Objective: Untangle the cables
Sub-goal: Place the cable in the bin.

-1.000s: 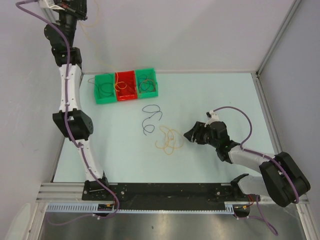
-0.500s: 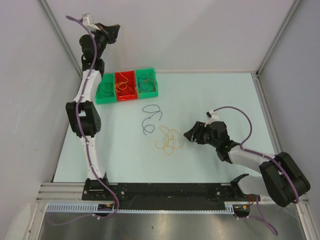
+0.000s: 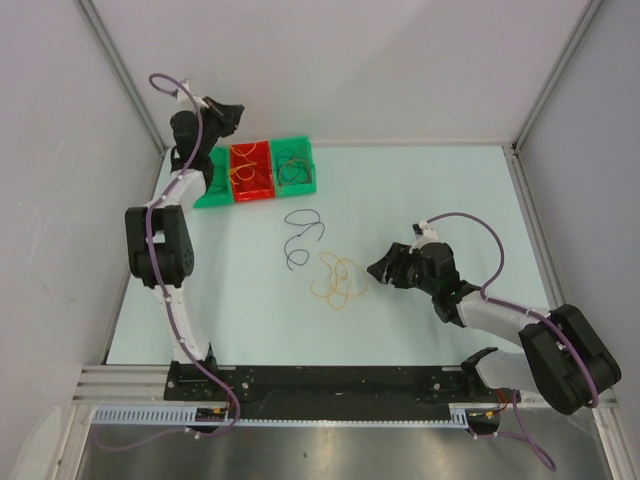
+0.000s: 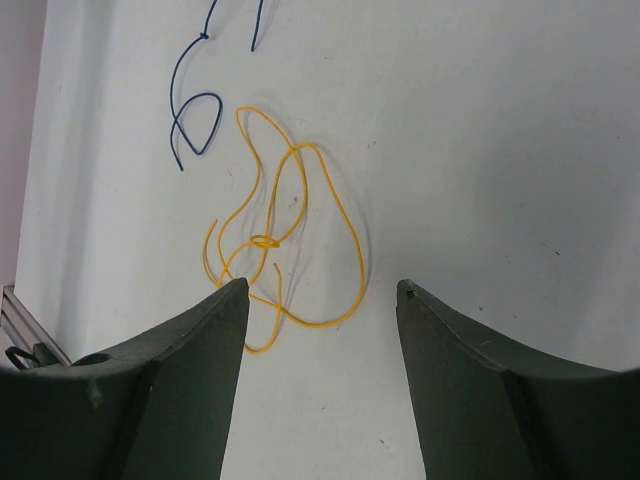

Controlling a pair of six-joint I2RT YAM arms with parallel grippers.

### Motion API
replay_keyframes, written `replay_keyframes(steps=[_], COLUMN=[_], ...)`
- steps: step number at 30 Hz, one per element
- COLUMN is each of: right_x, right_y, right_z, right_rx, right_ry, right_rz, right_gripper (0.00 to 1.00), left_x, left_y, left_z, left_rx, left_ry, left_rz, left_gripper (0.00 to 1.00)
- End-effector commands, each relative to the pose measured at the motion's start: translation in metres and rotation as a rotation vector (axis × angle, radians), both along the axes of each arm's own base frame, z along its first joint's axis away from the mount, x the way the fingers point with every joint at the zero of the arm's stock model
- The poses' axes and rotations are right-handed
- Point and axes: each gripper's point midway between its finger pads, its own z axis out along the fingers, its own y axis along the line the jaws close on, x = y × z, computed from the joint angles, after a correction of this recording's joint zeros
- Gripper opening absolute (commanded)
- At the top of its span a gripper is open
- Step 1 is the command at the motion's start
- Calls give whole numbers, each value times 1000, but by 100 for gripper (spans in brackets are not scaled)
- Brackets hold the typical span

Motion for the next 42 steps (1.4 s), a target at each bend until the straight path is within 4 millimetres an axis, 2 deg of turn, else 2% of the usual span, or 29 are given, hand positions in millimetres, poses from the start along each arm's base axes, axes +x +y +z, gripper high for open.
replay_keyframes(steps=[1, 4, 8, 12, 13, 15, 16, 20, 21, 22, 24, 29, 30, 32, 34, 39, 40, 42], right_x=[5, 5, 5, 5, 5, 5, 5, 4, 4, 4, 4, 3, 3, 2, 2, 2, 1, 1], right_y=[2, 2, 2, 1, 1, 1, 2, 1, 1, 1, 1, 0, 0, 0, 0, 0, 0, 0], right_z=[15, 17, 16, 17, 17, 17, 18, 17, 17, 18, 18, 19, 20, 20, 21, 21, 19, 20], right_rx=[30, 31, 31, 32, 32, 33, 34, 32, 33, 34, 35, 37, 39, 38, 41, 41, 40, 40], right_ry=[-45, -50, -46, -49, -49, -50, -52, -51, -50, -53, -55, -58, -60, -61, -63, -63, -60, -62], right_rz=[-3, -3, -3, -5, -5, -5, -3, -5, -3, -5, -5, -7, -5, -5, -5, -4, -4, -2], right_gripper=[65, 65, 65, 65, 65, 65, 65, 65, 65, 65, 65, 65, 65, 65, 65, 65, 65, 65], left_x=[-19, -16, -12, -10, -13, -9, -10, -8, -10, -6, -8, -11, -15, -17, -25, -39, -39, -41], left_y=[-3, -14, -24, -26, -46, -51, -54, -58, -59, -56, -52, -36, -32, -20, -16, -5, -4, -4], left_z=[38, 14, -6, -34, -44, -59, -75, -91, -110, -105, -115, -112, -117, -113, -112, -126, -124, -134], left_rx=[-17, -20, -17, -34, -32, -2, 8, 26, 41, 48, 62, 94, 104, 116, 126, 169, 177, 198], left_ry=[-104, -44, 17, 111, 148, 189, 255, 337, 400, 402, 453, 496, 538, 559, 589, 672, 674, 706], left_rz=[-11, -49, -79, -87, -124, -121, -115, -131, -137, -124, -104, -11, 13, 75, 88, 133, 138, 126], left_gripper=[0, 0, 0, 0, 1, 0, 0, 1, 1, 1, 1, 1, 1, 0, 0, 0, 0, 0])
